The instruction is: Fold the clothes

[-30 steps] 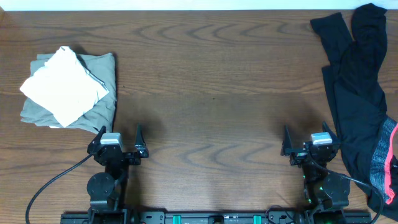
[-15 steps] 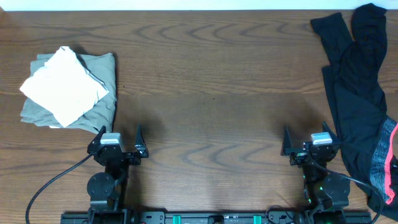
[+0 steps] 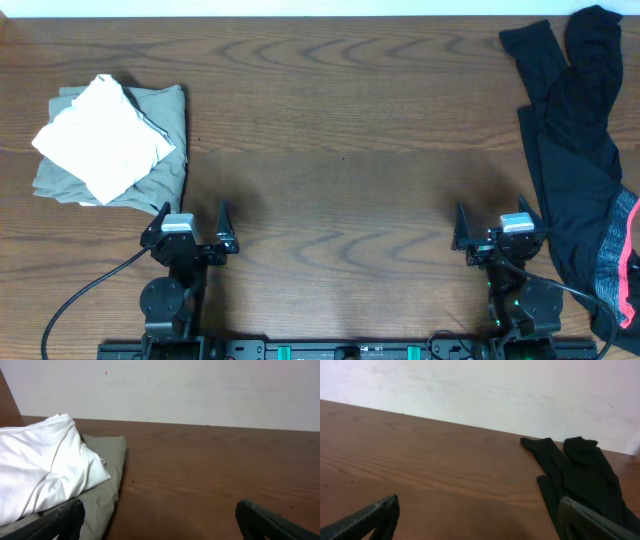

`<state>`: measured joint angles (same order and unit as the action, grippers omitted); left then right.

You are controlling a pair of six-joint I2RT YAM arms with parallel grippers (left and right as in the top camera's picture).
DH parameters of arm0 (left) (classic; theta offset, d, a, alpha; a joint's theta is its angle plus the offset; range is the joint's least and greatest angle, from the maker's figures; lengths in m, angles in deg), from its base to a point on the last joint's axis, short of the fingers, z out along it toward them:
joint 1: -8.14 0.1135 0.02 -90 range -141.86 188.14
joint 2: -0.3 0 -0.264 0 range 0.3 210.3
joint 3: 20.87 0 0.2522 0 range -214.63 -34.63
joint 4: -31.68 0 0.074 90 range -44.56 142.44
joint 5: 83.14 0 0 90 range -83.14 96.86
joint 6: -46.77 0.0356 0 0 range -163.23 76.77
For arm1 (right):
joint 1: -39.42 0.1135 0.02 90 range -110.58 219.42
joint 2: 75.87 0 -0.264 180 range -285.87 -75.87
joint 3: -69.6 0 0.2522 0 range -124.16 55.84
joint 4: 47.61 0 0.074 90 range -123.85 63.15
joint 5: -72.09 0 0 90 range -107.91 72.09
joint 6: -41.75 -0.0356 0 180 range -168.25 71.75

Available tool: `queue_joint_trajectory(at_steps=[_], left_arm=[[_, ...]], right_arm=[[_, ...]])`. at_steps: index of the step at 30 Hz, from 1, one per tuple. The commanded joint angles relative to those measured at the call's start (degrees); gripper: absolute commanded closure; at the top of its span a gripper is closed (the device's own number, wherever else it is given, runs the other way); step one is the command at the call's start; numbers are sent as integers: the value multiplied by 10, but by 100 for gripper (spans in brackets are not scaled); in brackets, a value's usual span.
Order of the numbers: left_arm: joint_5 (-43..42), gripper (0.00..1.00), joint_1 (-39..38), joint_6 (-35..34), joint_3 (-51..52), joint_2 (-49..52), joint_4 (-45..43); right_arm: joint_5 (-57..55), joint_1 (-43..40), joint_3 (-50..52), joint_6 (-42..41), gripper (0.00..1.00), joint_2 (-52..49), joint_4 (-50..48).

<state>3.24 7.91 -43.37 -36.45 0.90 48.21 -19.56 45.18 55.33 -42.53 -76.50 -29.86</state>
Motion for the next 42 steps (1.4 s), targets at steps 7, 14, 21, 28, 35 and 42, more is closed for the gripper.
queue_joint_trajectory(at_steps=[7, 14, 21, 28, 35, 42], left_arm=[[5, 2, -1, 3, 16, -5, 8], [5, 2, -1, 3, 16, -4, 8], [10, 2, -1, 6, 16, -4, 5], [20, 2, -1, 5, 16, -4, 1], [31, 2, -1, 5, 16, -4, 12], [30, 2, -1, -67, 15, -4, -9]], right_arm=[[2, -5, 2, 8, 1, 3, 1], [2, -5, 2, 8, 1, 3, 1], [2, -5, 2, 8, 1, 3, 1], [3, -5, 2, 7, 1, 3, 1], [7, -5, 2, -37, 1, 3, -1], [16, -5, 2, -119, 1, 3, 0]])
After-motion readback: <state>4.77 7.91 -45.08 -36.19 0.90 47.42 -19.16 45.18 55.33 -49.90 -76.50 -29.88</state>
